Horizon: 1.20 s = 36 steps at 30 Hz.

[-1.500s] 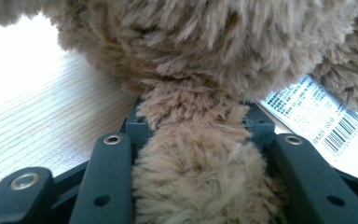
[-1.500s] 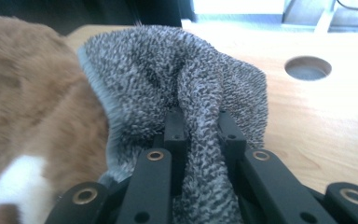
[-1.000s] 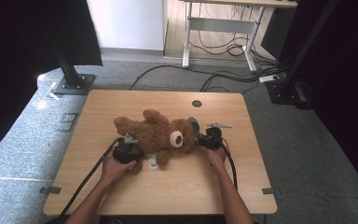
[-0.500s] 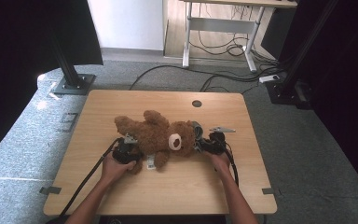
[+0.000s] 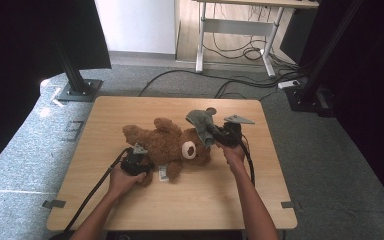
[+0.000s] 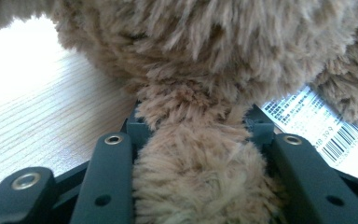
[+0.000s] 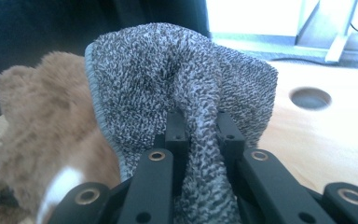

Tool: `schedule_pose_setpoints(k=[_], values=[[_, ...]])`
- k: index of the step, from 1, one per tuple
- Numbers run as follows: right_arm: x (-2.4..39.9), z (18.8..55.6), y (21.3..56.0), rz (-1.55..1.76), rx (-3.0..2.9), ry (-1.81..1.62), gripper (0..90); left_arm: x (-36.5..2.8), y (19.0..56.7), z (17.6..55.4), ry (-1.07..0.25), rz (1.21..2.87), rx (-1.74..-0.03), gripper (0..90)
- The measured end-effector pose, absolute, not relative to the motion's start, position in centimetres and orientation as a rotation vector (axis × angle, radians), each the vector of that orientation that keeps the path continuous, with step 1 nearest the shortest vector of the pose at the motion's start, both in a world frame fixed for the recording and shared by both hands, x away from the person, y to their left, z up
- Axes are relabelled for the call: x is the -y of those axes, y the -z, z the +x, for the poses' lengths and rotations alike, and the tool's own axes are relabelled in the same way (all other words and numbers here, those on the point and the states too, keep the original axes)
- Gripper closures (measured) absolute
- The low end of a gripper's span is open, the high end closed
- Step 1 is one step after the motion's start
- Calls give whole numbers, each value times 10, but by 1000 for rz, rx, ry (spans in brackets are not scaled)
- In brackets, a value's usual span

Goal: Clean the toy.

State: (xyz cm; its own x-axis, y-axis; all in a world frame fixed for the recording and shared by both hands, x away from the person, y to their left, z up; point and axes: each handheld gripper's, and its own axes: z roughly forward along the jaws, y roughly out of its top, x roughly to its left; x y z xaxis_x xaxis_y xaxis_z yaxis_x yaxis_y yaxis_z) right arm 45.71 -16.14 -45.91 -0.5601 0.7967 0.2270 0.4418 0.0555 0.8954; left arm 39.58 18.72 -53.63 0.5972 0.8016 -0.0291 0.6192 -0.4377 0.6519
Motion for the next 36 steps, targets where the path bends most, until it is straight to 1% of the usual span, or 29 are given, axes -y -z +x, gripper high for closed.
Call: schedule_pose_setpoints(k=[8, 11, 14, 20, 26, 36], values=[[114, 471, 444, 1143, -2073, -1474, 793, -187, 536, 396, -379, 2199, -1117, 572], [102, 475, 446, 1136, -2090, -1470, 791, -188, 536, 396, -378, 2198, -1116, 572], [96, 478, 454, 1163, -2134, -1418, 790, -188, 537, 396, -377, 2196, -1116, 572], [95, 481, 468, 1221, -2217, -1362, 794, -187, 536, 395, -374, 2198, -1117, 571], [97, 462, 473, 1170, -2197, -1389, 799, -190, 536, 393, -352, 2183, -1122, 568], [106, 437, 479, 1137, -2181, -1465, 805, -190, 536, 391, -354, 2175, -1139, 556]])
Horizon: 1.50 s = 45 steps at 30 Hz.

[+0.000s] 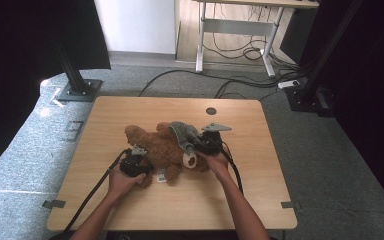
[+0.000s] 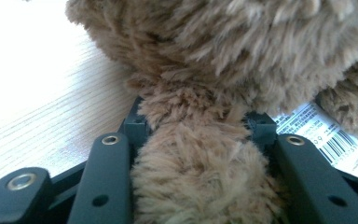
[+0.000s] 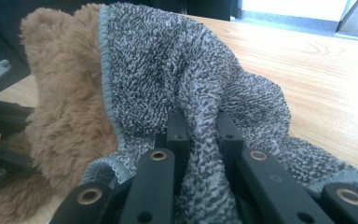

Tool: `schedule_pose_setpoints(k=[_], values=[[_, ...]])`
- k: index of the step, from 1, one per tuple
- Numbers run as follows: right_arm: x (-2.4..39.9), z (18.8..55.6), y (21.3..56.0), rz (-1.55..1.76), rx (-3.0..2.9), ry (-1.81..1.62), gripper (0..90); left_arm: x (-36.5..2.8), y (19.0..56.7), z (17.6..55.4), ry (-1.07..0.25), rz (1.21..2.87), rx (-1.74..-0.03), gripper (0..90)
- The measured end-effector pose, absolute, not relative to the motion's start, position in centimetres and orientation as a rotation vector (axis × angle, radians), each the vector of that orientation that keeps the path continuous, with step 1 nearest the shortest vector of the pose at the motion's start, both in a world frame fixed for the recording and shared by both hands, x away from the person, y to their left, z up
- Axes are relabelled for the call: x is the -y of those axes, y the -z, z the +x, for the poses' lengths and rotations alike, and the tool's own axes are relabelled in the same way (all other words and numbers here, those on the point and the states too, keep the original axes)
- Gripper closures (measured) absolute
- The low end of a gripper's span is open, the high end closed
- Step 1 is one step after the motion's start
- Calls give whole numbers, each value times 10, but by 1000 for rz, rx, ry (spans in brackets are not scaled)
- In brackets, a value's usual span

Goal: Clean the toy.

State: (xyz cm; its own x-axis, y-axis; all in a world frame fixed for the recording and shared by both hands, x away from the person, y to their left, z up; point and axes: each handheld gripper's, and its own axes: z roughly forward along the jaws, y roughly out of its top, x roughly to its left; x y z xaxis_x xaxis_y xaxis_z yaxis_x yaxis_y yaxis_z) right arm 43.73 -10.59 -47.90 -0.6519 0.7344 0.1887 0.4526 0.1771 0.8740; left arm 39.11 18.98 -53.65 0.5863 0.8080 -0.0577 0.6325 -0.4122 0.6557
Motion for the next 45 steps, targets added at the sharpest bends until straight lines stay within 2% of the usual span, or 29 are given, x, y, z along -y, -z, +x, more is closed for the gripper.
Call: schedule_pose_setpoints(k=[12, 22, 25, 31, 37, 45], values=[[107, 436, 482, 1136, -2159, -1495, 805, -192, 534, 391, -325, 2163, -1141, 539], [106, 435, 485, 1133, -2131, -1497, 805, -198, 510, 376, -317, 2134, -1069, 544], [106, 435, 486, 1133, -2127, -1497, 805, -203, 499, 370, -284, 2091, -1044, 557], [105, 435, 486, 1131, -2128, -1499, 804, -195, 499, 361, -250, 2106, -976, 559], [105, 436, 487, 1134, -2123, -1506, 805, -198, 486, 356, -156, 2030, -932, 589], [104, 435, 487, 1132, -2118, -1498, 804, -179, 507, 360, -175, 2143, -985, 565]])
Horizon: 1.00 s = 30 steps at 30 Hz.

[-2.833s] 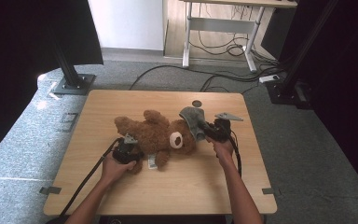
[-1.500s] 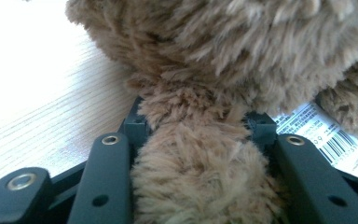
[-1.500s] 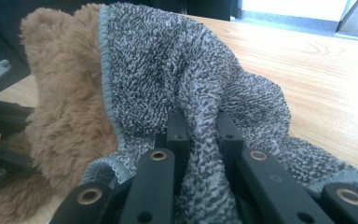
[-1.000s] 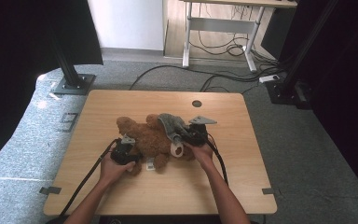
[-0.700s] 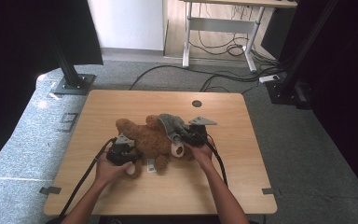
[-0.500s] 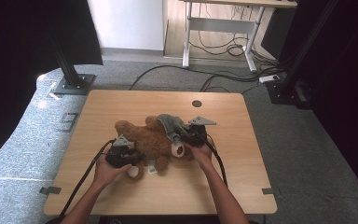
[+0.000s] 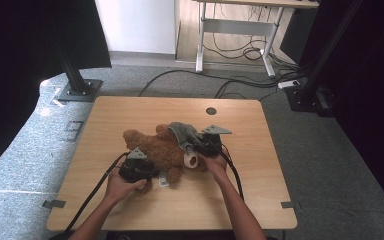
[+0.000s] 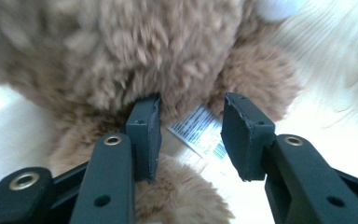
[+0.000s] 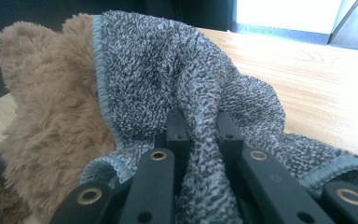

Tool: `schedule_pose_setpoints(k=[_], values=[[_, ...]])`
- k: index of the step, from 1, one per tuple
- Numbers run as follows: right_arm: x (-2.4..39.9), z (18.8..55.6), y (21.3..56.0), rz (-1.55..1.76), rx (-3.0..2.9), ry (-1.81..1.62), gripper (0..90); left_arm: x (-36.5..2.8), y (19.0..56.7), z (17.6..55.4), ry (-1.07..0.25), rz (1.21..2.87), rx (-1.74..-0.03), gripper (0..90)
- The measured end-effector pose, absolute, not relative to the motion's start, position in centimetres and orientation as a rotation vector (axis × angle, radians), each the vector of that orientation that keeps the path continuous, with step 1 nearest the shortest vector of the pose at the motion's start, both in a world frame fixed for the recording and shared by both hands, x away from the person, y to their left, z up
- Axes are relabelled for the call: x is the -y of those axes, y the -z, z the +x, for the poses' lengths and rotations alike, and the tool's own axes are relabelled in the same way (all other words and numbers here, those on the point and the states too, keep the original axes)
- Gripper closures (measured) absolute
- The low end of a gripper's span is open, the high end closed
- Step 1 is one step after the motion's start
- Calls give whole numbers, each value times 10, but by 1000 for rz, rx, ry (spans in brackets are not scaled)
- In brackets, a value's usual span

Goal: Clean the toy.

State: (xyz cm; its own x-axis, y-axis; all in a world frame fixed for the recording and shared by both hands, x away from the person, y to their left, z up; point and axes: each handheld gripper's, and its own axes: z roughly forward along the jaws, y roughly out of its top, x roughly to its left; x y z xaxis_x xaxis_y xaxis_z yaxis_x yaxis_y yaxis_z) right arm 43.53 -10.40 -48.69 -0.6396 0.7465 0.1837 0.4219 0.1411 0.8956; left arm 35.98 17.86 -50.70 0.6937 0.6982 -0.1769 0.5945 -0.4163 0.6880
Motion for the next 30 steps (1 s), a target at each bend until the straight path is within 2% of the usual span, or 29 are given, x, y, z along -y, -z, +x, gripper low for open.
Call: schedule_pose_setpoints(k=[21, 30], values=[[92, 434, 484, 1036, -2193, -1508, 810, -162, 531, 382, -296, 2153, -1082, 577], [90, 396, 486, 925, -2240, -1548, 813, -162, 533, 377, -284, 2207, -1065, 547]])
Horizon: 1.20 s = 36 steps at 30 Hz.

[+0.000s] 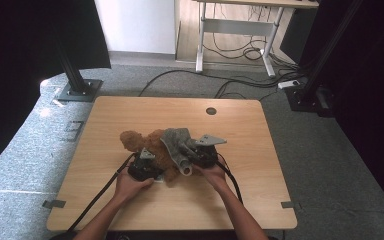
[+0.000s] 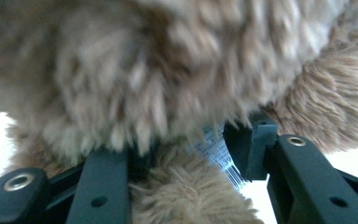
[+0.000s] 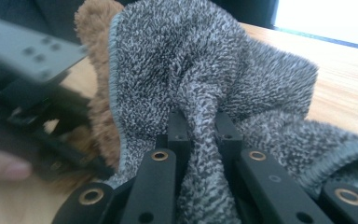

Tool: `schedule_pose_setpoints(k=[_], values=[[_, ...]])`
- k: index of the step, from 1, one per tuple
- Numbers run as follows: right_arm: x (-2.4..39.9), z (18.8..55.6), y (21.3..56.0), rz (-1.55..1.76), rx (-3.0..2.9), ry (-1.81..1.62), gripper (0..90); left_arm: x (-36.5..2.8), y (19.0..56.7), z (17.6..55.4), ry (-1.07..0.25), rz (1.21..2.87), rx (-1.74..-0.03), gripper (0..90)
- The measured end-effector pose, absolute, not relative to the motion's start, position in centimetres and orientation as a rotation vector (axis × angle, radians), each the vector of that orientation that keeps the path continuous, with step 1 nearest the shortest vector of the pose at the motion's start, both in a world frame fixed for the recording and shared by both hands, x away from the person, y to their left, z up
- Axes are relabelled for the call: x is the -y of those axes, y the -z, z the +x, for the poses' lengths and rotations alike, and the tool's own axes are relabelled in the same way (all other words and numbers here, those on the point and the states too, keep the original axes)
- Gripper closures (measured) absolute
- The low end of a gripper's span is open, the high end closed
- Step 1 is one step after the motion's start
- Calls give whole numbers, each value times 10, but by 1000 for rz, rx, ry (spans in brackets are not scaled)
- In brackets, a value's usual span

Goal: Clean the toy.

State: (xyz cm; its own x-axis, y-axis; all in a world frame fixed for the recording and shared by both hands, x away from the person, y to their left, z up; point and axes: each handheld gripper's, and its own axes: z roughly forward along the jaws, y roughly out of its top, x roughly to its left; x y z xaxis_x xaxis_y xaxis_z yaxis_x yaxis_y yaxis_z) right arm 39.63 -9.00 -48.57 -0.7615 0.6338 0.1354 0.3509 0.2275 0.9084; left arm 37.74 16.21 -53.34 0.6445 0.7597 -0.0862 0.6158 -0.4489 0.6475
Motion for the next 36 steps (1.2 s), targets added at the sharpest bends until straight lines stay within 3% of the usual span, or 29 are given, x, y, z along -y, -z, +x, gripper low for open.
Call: schedule_pose_setpoints(k=[10, 17, 26, 36], values=[[92, 363, 496, 902, -2243, -1608, 816, -168, 527, 362, -267, 2233, -1009, 507], [96, 357, 501, 921, -2230, -1633, 818, -185, 502, 343, -206, 2185, -970, 509], [94, 358, 502, 916, -2230, -1633, 817, -219, 456, 336, -288, 1971, -966, 539], [96, 358, 502, 917, -2232, -1643, 817, -228, 446, 353, -399, 1933, -1044, 482]])
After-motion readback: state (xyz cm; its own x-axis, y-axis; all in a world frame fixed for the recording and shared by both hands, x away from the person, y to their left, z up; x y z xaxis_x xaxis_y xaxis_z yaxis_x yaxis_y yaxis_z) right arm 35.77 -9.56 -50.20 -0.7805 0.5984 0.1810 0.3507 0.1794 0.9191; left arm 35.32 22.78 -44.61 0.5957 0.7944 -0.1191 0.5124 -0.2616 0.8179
